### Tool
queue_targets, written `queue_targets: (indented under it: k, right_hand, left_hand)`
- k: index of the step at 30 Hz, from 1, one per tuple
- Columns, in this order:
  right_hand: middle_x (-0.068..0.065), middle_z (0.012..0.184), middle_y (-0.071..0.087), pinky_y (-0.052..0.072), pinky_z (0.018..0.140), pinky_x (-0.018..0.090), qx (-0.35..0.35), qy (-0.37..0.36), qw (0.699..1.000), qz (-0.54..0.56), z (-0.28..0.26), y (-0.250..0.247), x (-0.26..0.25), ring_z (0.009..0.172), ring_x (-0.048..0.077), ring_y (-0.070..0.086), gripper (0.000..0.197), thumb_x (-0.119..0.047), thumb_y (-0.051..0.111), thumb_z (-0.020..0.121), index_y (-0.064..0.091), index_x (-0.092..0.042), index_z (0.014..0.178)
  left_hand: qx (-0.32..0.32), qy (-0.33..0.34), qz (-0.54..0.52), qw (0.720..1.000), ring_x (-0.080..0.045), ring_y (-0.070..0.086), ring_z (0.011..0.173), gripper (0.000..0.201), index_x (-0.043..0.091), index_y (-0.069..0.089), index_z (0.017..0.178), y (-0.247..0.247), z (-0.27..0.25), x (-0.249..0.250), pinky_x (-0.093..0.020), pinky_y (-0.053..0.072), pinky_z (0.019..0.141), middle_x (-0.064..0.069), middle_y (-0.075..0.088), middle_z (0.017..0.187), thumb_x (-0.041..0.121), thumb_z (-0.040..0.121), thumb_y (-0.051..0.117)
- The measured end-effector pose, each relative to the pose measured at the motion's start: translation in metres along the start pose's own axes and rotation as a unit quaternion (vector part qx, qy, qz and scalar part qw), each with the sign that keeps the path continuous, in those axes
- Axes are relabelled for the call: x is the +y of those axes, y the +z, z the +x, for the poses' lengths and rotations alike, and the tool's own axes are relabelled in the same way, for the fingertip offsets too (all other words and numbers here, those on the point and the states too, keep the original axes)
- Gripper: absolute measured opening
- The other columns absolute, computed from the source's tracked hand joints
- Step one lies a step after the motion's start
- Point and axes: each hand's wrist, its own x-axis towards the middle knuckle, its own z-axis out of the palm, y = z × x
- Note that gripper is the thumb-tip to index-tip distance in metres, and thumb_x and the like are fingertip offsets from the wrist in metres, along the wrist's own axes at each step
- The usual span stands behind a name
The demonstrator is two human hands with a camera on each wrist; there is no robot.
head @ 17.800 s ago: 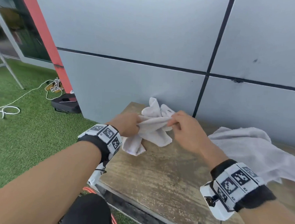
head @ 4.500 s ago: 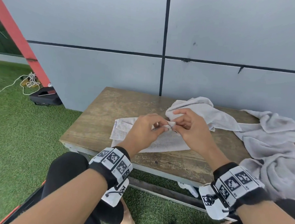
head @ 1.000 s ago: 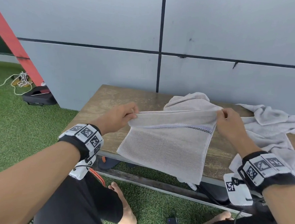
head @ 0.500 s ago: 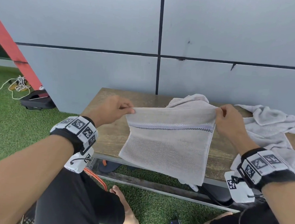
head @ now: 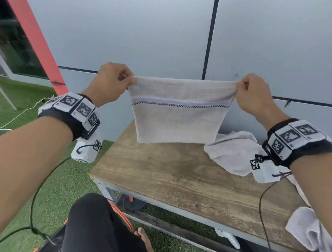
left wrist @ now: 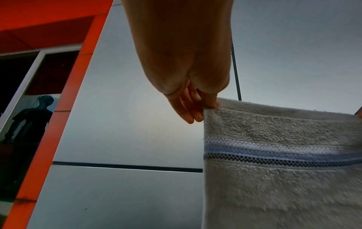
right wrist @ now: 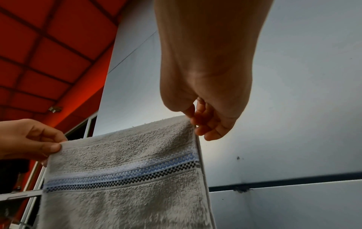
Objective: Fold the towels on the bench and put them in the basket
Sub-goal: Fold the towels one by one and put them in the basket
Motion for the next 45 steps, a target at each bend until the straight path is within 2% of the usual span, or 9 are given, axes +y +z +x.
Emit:
queue_targets:
  k: [5, 10, 17, 20, 22, 27, 34, 41, 45]
  right_hand:
    - [0.011, 0.097, 0.064, 0.048, 0.079, 0.039, -0.038, -0.009, 0.998, 0.04, -0.021, 0.017, 0.009, 0.09, 0.031, 0.064, 0.02, -0.023, 0.044, 0.104, 0.056, -0.006, 0.107]
    - [0.007, 0.083, 0.06, 0.037, 0.064, 0.032, -0.181, 0.014, 0.983, -0.008, -0.08, 0.047, 0.06, 0.074, 0.026, 0.052, 0.018, -0.019, 0.046, 0.105, 0.058, -0.01, 0.094]
    - [0.009, 0.084, 0.062, 0.049, 0.084, 0.046, -0.28, 0.055, 0.958, 0.014, -0.143, 0.059, 0.111, 0.085, 0.032, 0.059, 0.024, -0.021, 0.05, 0.103, 0.059, -0.017, 0.081]
    - [0.004, 0.079, 0.052, 0.052, 0.071, 0.017, -0.291, 0.092, 0.949, 0.083, -0.155, 0.054, 0.107, 0.069, 0.0, 0.054, 0.025, -0.012, 0.046, 0.105, 0.055, -0.008, 0.082]
    - [0.005, 0.079, 0.051, 0.042, 0.056, 0.005, -0.309, 0.099, 0.943, 0.07, -0.157, 0.052, 0.104, 0.066, 0.0, 0.053, 0.024, -0.009, 0.044, 0.106, 0.052, 0.001, 0.085]
    - [0.008, 0.092, 0.07, 0.057, 0.079, 0.041, -0.365, 0.146, 0.917, 0.063, -0.149, 0.057, 0.115, 0.084, 0.025, 0.071, 0.029, -0.025, 0.048, 0.105, 0.06, -0.001, 0.096]
    - [0.01, 0.093, 0.069, 0.062, 0.067, 0.041, -0.31, 0.157, 0.937, 0.026, -0.136, 0.083, 0.109, 0.078, 0.027, 0.073, 0.021, -0.028, 0.045, 0.105, 0.059, -0.014, 0.099]
    - [0.007, 0.088, 0.062, 0.036, 0.06, 0.031, -0.212, 0.124, 0.967, -0.068, -0.116, 0.118, 0.12, 0.072, 0.017, 0.048, 0.021, -0.022, 0.045, 0.104, 0.056, -0.006, 0.094]
    - [0.008, 0.087, 0.06, 0.033, 0.057, 0.031, -0.204, 0.136, 0.966, -0.078, -0.11, 0.136, 0.13, 0.073, 0.019, 0.048, 0.021, -0.021, 0.045, 0.103, 0.055, -0.005, 0.094]
  left_hand:
    - [-0.01, 0.002, 0.002, 1.0, -0.031, 0.069, 0.08, 0.007, 0.012, 0.07, 0.09, -0.004, -0.035, -0.027, -0.022, 0.052, 0.067, -0.014, 0.073, 0.083, 0.018, 0.092, 0.069]
    - [-0.204, -0.046, 0.073, 0.975, -0.019, 0.068, 0.089, 0.015, 0.016, 0.072, 0.088, 0.029, -0.099, -0.073, -0.029, 0.051, 0.079, 0.001, 0.072, 0.087, 0.031, 0.089, 0.074]
    - [-0.425, -0.094, 0.06, 0.898, -0.01, 0.067, 0.087, 0.025, 0.021, 0.073, 0.091, 0.059, -0.153, -0.093, -0.029, 0.051, 0.083, 0.009, 0.073, 0.09, 0.046, 0.089, 0.07]
    - [-0.47, -0.126, 0.025, 0.873, -0.014, 0.071, 0.081, 0.026, 0.013, 0.064, 0.095, 0.059, -0.159, -0.086, -0.027, 0.052, 0.08, 0.002, 0.077, 0.082, 0.038, 0.096, 0.064]
    - [-0.49, -0.135, 0.007, 0.861, -0.014, 0.075, 0.084, 0.019, 0.015, 0.061, 0.094, 0.057, -0.162, -0.08, -0.03, 0.054, 0.084, -0.002, 0.078, 0.079, 0.034, 0.098, 0.061]
    - [-0.495, -0.148, 0.008, 0.856, -0.013, 0.075, 0.085, 0.018, 0.018, 0.061, 0.101, 0.058, -0.162, -0.079, -0.031, 0.052, 0.09, -0.002, 0.078, 0.078, 0.036, 0.099, 0.06]
    - [-0.339, -0.155, 0.033, 0.927, -0.003, 0.068, 0.058, 0.016, 0.016, 0.066, 0.094, 0.084, -0.153, -0.092, -0.022, 0.048, 0.06, 0.002, 0.077, 0.079, 0.032, 0.096, 0.066]
    - [-0.226, -0.173, 0.072, 0.956, -0.015, 0.066, 0.074, 0.014, 0.032, 0.063, 0.081, 0.125, -0.129, -0.11, -0.042, 0.06, 0.074, 0.007, 0.068, 0.087, 0.041, 0.091, 0.066]
    - [-0.21, -0.179, 0.128, 0.953, -0.012, 0.064, 0.08, 0.016, 0.027, 0.067, 0.091, 0.147, -0.118, -0.115, -0.032, 0.054, 0.071, 0.008, 0.068, 0.091, 0.042, 0.094, 0.062]
